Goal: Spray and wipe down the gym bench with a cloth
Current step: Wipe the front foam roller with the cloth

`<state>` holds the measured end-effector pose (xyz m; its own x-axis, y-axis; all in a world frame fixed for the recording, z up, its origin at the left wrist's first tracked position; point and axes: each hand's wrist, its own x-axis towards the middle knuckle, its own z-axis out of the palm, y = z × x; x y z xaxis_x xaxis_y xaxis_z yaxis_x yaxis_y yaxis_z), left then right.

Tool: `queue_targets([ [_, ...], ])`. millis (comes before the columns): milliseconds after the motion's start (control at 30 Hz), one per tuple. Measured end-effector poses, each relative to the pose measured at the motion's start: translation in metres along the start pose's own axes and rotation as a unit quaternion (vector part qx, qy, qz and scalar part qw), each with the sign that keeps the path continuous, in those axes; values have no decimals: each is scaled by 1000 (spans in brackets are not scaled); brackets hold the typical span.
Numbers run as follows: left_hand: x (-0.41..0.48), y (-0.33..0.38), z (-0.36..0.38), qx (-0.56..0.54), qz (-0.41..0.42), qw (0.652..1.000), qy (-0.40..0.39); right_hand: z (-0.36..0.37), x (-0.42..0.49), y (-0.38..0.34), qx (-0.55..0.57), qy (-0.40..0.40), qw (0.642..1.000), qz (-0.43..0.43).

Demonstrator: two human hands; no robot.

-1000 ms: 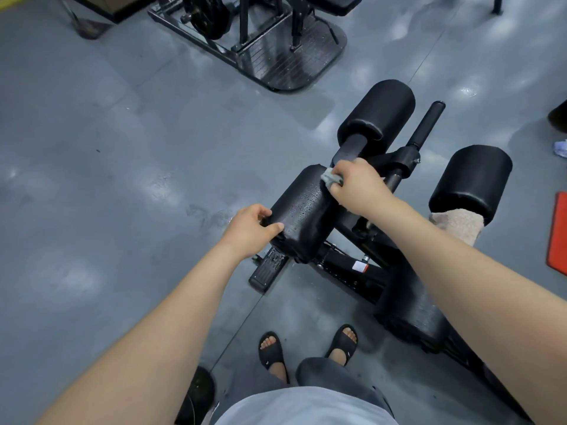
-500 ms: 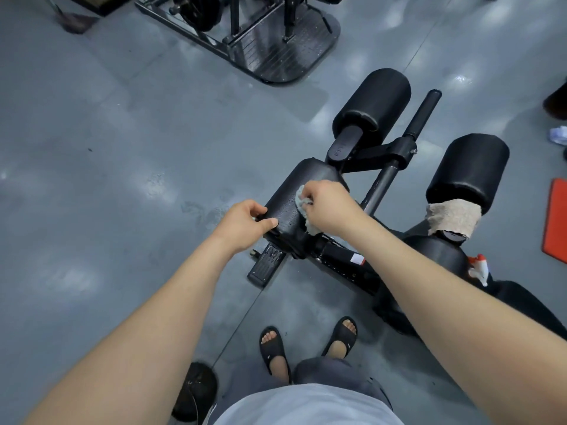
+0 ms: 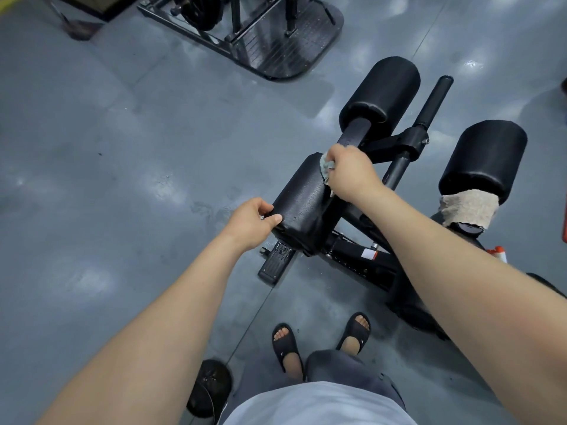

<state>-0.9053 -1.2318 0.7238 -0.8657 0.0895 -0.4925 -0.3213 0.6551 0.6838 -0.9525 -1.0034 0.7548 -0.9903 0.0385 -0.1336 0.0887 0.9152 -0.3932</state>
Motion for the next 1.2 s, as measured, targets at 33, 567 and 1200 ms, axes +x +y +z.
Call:
queue_targets([
  [33,1,-3,0,-10,-8,1000,0,3,-2,-4,-4,-6,1000,-13],
  [567,14,-14,-2,-152,-49,987,-33,40,-81,-39,63,-88,978,-177],
  [1200,14,-20,0,-160,-31,986,-24,5,-3,-7,-34,-12,998,47],
])
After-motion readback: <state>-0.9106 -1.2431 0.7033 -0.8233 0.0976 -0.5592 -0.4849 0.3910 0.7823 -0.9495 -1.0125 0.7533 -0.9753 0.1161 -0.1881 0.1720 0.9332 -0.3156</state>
